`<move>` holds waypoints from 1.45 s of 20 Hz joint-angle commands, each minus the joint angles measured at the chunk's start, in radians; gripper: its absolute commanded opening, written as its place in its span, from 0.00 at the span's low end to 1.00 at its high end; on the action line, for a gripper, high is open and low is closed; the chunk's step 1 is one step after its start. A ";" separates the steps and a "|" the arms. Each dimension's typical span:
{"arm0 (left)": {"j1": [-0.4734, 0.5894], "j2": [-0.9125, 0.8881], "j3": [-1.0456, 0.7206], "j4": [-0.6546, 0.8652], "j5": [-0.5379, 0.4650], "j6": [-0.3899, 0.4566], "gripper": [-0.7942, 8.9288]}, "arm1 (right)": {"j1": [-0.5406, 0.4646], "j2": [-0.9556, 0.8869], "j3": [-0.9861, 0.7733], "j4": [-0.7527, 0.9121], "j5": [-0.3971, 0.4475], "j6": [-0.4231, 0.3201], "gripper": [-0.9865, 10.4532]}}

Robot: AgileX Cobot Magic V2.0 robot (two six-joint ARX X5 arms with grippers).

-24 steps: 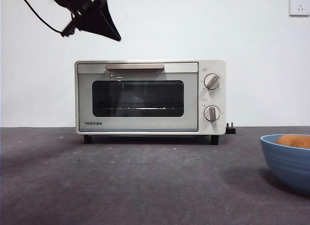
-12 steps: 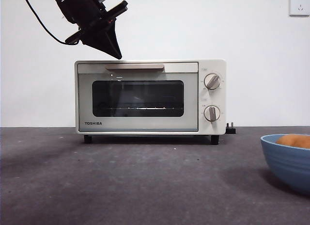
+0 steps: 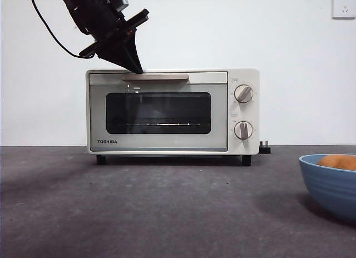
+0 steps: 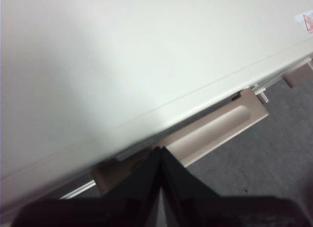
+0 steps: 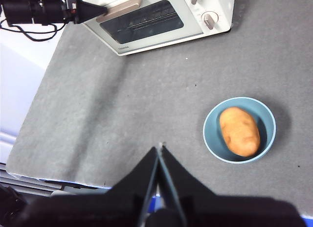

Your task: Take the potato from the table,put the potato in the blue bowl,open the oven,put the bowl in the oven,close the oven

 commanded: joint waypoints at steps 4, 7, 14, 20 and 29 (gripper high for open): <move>-0.026 0.032 -0.019 -0.131 -0.048 0.038 0.08 | 0.000 -0.003 0.001 0.005 0.001 0.006 0.08; -0.060 0.032 -0.019 -0.190 -0.111 0.056 0.08 | 0.000 -0.003 0.001 0.005 0.001 0.006 0.08; -0.143 0.032 -0.022 -0.252 -0.189 0.074 0.08 | 0.000 -0.004 0.001 -0.031 0.001 -0.018 0.08; -0.177 0.033 -0.034 -0.276 -0.207 0.056 0.08 | 0.000 -0.004 0.001 -0.042 0.007 -0.028 0.08; -0.206 0.033 -0.240 -0.166 -0.220 0.024 0.08 | 0.000 -0.004 0.001 -0.042 0.029 -0.055 0.08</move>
